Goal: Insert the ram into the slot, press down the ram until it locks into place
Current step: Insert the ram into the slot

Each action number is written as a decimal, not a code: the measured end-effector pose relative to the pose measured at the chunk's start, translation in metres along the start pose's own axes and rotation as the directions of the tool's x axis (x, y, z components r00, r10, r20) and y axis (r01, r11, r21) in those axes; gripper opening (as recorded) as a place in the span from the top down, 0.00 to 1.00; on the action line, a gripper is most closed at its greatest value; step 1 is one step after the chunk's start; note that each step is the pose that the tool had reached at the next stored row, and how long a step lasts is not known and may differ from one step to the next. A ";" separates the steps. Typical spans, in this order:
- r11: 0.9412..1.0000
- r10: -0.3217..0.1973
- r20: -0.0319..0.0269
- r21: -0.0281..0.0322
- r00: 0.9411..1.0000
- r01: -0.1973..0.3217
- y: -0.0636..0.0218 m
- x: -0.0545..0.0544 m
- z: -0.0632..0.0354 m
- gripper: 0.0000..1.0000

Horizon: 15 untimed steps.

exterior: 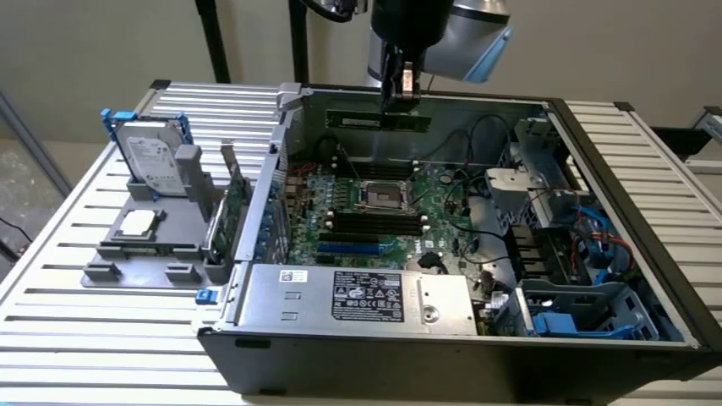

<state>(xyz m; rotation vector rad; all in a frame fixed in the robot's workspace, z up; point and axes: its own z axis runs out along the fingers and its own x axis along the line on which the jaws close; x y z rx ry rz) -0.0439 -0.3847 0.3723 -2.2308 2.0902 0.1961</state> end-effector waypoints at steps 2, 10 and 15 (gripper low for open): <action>1.000 -0.012 -0.001 -0.002 1.000 0.012 -0.0001 0.001 0.0032 0.86; 1.000 -0.030 -0.002 -0.003 1.000 0.030 -0.0004 0.004 0.0159 0.86; 0.999 -0.032 -0.006 0.005 0.999 0.032 -0.0006 0.005 0.0219 0.86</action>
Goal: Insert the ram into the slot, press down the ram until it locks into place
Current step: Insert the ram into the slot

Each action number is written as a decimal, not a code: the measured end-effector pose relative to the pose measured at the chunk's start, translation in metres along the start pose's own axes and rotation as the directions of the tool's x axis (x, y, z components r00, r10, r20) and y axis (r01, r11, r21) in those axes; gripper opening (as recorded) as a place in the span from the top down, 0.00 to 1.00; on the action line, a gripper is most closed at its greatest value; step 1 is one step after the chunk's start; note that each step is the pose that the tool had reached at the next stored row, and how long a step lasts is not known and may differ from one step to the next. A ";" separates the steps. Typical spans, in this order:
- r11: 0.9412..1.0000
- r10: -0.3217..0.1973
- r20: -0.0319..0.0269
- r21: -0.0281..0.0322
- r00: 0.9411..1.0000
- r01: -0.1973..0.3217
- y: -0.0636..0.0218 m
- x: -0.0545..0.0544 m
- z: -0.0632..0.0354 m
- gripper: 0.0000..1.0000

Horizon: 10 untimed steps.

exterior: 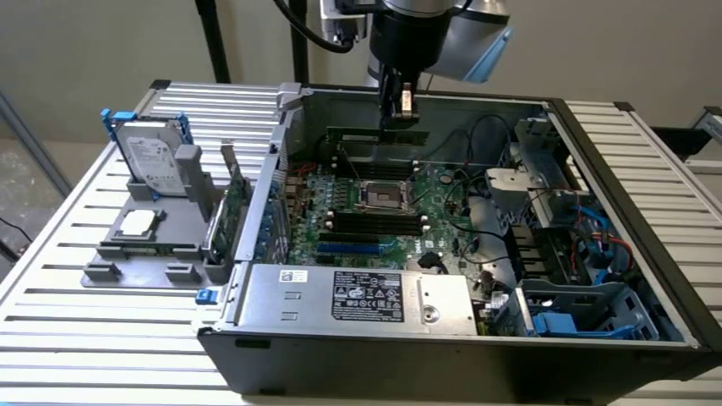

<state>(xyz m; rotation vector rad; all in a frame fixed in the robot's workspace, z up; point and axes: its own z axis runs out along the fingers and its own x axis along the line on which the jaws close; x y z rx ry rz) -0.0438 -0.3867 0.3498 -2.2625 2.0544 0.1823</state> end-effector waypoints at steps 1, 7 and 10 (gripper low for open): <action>1.000 0.000 -0.001 0.002 1.000 0.000 0.0000 0.000 0.0009 0.86; 1.000 -0.002 -0.018 0.017 1.000 0.002 -0.0002 0.001 0.0054 0.86; 1.000 -0.002 -0.037 0.020 0.999 0.003 -0.0003 0.002 0.0068 0.86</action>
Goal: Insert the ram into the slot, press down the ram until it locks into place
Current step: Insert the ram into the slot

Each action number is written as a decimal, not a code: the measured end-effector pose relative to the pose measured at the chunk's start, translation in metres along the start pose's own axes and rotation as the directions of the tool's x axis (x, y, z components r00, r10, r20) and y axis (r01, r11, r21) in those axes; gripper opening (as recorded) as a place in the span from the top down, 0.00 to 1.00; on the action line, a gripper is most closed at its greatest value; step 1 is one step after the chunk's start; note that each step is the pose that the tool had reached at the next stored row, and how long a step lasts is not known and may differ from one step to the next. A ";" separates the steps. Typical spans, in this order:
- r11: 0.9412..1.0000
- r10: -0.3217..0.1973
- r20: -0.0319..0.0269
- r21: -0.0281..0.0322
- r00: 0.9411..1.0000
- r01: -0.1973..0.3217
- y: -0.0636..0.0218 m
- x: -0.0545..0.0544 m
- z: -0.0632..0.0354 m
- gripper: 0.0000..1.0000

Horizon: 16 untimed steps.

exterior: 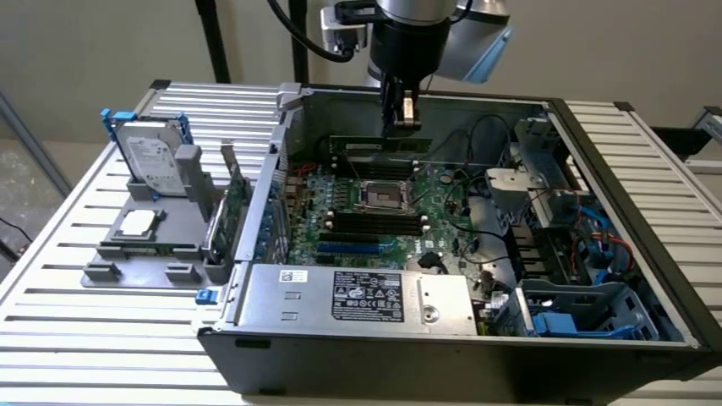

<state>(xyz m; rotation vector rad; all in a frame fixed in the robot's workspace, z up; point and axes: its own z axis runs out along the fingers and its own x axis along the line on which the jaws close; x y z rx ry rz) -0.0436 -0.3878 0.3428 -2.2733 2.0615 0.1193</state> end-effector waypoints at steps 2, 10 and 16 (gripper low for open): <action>1.000 0.000 -0.010 0.002 1.000 0.000 0.0000 0.001 0.0015 0.86; 1.000 0.004 -0.037 0.002 0.999 -0.003 0.0000 0.002 0.0109 0.86; 0.999 0.041 -0.049 0.005 0.998 -0.041 -0.0002 0.002 0.0160 0.86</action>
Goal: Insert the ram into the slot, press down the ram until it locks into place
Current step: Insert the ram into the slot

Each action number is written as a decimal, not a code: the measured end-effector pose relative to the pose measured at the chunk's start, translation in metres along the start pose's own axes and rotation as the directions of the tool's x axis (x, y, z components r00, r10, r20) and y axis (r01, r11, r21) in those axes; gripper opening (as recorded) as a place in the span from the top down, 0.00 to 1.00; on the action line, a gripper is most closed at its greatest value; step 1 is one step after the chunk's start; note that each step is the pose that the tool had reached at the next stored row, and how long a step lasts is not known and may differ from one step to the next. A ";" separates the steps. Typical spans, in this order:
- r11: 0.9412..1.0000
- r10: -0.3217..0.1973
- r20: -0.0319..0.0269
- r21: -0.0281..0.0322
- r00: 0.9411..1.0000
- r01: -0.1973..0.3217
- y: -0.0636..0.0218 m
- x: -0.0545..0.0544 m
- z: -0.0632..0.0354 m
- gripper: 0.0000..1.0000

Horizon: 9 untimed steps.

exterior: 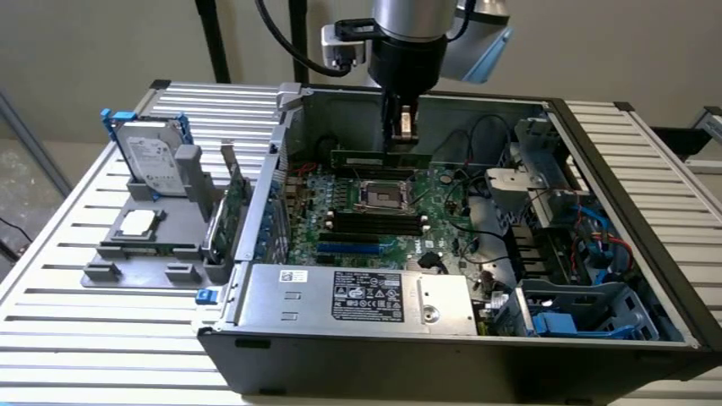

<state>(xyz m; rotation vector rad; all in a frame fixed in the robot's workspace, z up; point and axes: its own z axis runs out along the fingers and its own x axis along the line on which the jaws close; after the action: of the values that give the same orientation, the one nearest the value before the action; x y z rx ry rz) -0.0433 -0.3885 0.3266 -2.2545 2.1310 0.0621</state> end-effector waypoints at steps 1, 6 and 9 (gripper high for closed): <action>1.000 0.007 -0.001 0.000 1.000 -0.007 -0.0002 0.000 0.0012 0.86; 1.000 0.020 -0.004 0.001 1.000 -0.020 -0.0039 0.001 0.0094 0.86; 1.000 0.023 -0.008 0.001 1.000 -0.023 -0.0059 0.001 0.0131 0.86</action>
<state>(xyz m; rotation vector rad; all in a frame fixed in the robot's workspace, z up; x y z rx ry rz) -0.0374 -0.3884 0.3134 -2.2341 2.1607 0.0529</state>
